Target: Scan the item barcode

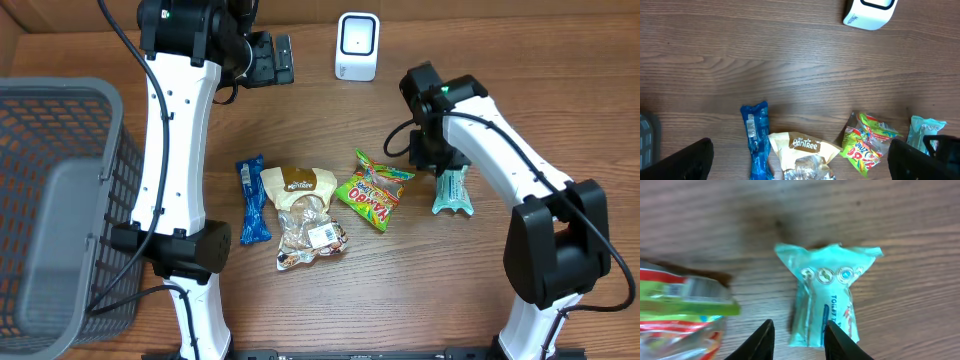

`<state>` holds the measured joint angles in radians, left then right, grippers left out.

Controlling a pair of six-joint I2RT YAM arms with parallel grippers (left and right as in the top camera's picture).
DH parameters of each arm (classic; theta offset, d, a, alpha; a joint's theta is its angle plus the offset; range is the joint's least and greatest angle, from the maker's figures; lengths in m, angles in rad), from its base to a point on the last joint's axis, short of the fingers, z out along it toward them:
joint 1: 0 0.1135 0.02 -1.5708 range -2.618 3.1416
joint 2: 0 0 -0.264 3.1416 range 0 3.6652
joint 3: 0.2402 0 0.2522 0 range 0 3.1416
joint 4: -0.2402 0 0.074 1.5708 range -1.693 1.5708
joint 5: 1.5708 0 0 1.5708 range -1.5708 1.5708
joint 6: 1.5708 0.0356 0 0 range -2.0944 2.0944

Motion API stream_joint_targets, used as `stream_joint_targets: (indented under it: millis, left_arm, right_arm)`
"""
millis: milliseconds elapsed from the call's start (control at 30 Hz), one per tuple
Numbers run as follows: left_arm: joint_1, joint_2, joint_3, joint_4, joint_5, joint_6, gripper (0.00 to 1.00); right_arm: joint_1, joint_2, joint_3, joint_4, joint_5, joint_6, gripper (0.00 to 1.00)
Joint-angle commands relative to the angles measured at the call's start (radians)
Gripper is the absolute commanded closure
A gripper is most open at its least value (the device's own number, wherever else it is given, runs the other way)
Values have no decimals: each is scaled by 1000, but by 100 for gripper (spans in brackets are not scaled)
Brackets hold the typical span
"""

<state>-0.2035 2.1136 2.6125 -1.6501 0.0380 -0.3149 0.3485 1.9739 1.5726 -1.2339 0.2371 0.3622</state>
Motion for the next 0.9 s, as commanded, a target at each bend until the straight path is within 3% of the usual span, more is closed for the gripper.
stream_joint_targets:
  millis: [0,433,867]
  left_arm:
    - [-7,7,2,2,7,-3,1]
    - [-7,7,2,2,7,-3,0]
    - [-7,7,2,2,7,-3,0]
  right_arm:
    - [-5,-1,-40,21,32,-3,66]
    - [-64,0,-125,106,-16,-34,67]
    - [-61,-15,-96,119,-59,-56,67]
